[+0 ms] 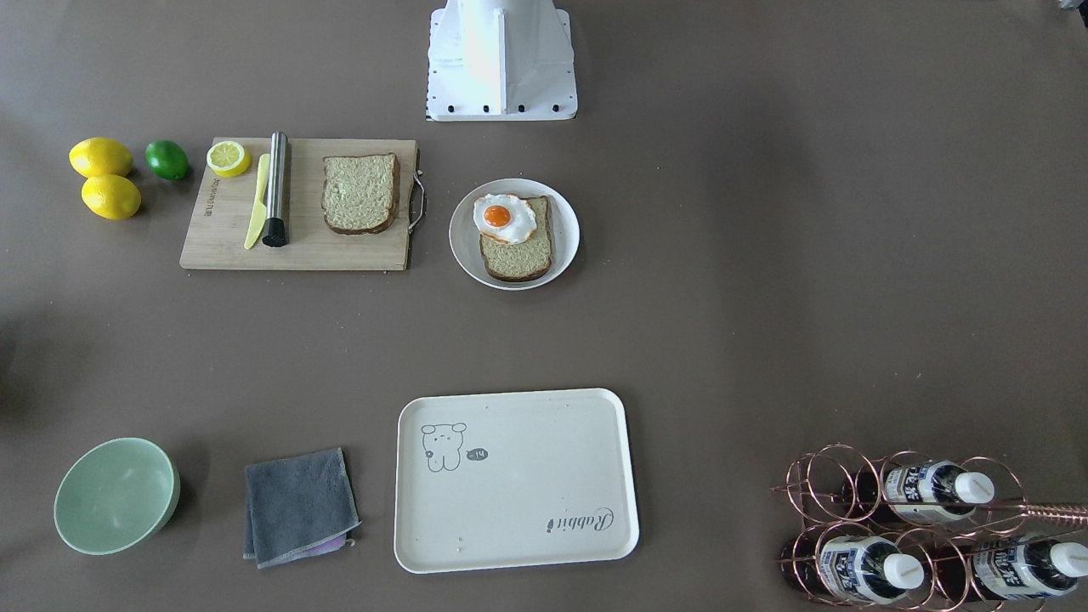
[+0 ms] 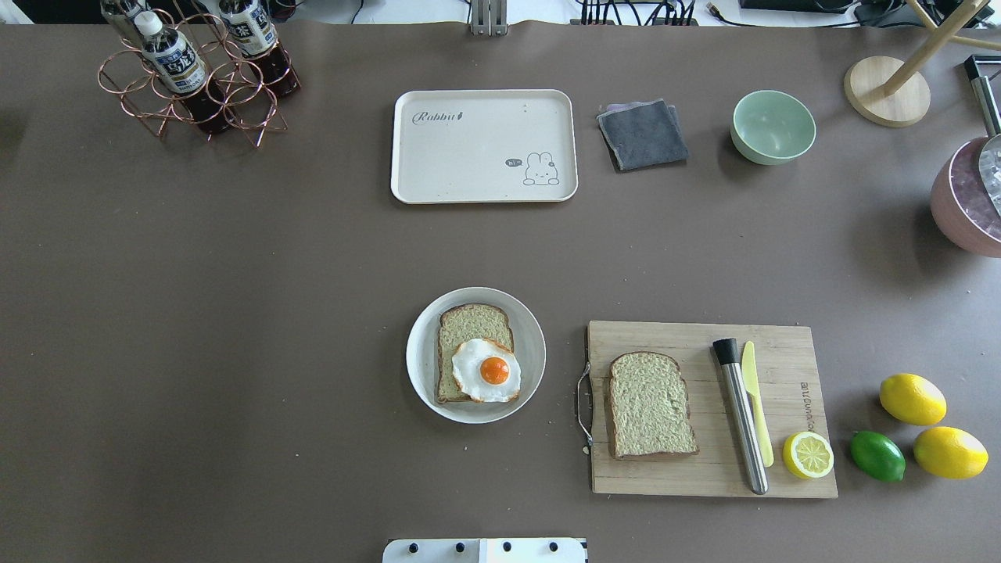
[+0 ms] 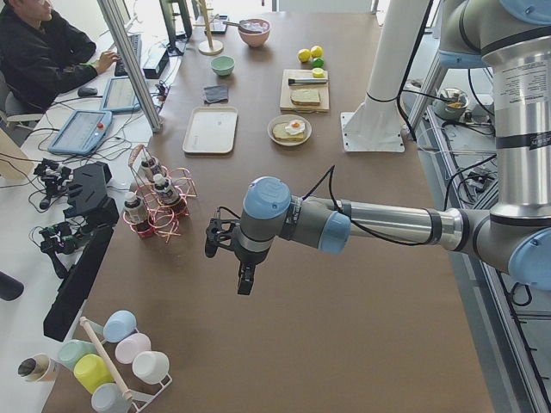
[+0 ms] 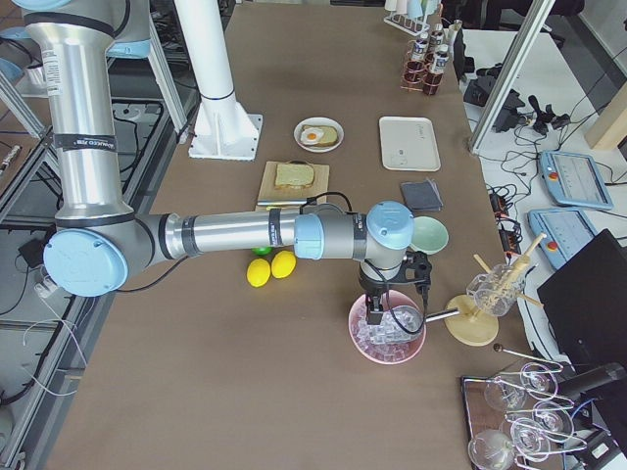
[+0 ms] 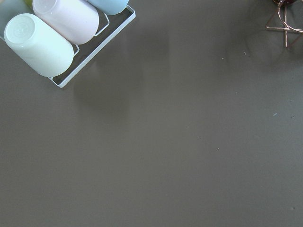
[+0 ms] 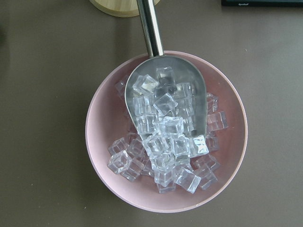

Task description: Make sandwich and place on tray

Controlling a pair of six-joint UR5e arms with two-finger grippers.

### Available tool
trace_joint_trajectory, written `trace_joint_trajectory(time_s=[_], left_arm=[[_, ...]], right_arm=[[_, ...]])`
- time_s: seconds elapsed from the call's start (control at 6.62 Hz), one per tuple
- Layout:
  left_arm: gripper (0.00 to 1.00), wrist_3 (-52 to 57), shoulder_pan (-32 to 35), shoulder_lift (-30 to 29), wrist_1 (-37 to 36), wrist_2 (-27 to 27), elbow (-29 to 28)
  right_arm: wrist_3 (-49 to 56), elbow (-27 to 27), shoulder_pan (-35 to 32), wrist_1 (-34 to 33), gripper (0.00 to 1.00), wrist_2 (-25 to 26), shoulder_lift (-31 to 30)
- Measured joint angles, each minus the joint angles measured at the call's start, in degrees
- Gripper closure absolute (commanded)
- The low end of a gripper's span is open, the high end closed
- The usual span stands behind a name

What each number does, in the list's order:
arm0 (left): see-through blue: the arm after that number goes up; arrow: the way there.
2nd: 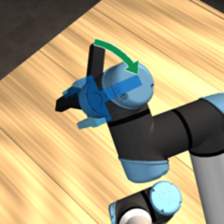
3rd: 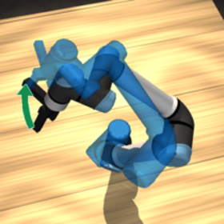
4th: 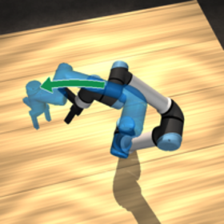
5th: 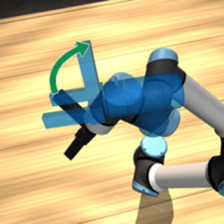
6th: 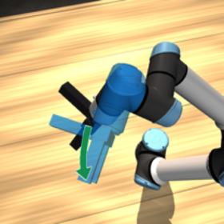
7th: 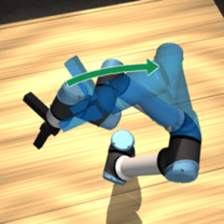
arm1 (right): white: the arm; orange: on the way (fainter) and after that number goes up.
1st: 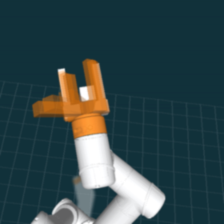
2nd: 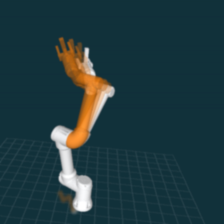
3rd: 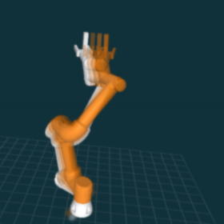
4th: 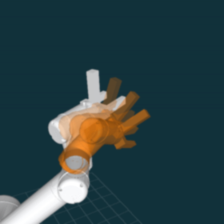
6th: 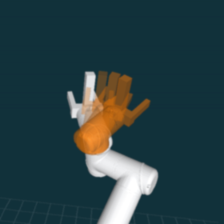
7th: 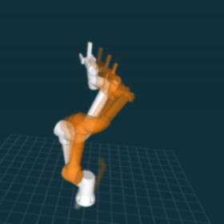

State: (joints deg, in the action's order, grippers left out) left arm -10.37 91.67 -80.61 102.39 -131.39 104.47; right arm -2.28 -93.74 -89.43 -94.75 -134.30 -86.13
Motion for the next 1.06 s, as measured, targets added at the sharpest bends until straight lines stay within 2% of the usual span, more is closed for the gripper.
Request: trace_joint_trajectory(time_s=[1.06], left_arm=[[0.02,0.1,-0.3,-0.9,0.0,0.0,-0.1]], right_arm=[[0.0,0.1,0.0,0.0,0.00,0.0,0.1]])
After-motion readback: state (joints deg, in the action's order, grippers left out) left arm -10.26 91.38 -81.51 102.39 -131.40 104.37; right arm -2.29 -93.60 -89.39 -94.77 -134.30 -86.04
